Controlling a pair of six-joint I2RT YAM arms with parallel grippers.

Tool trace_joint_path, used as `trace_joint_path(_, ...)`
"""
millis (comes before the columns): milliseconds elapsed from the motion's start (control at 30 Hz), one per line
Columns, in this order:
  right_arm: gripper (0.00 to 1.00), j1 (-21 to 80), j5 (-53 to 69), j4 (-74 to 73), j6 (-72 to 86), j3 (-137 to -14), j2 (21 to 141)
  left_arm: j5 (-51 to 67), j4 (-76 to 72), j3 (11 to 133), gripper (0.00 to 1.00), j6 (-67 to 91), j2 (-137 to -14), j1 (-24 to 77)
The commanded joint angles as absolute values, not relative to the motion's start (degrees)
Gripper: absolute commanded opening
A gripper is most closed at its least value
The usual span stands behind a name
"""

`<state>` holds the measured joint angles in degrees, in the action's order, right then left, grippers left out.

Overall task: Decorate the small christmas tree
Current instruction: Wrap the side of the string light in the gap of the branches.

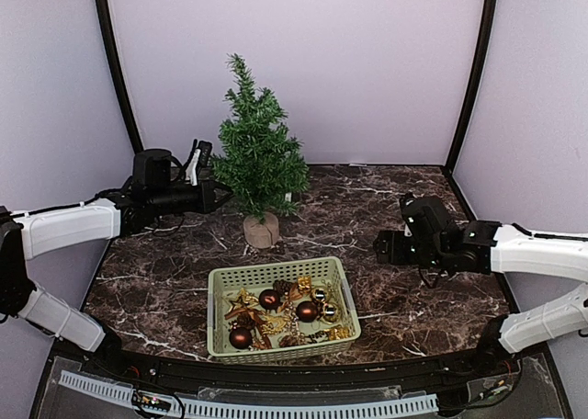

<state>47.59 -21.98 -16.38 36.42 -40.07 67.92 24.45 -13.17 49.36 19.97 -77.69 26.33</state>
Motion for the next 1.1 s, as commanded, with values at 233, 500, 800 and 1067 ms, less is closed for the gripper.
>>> trace_joint_path(233,0.82,42.5,-17.0,-8.9,41.9,-37.0,74.9,26.1,-15.8,50.4,0.00,20.5,-77.9,26.0)
trace_joint_path(500,0.18,39.6,-15.5,-1.5,40.0,-39.8,86.6,25.1,-14.4,50.2,0.12,19.8,-77.1,25.7)
trace_joint_path(800,0.00,29.0,-20.3,-10.6,33.5,-42.8,73.5,19.5,-10.9,42.6,0.70,22.1,-70.6,25.6)
trace_joint_path(1067,0.00,22.7,-18.7,-15.1,30.6,-46.9,66.3,22.5,-21.0,34.6,0.75,31.0,-70.4,26.8)
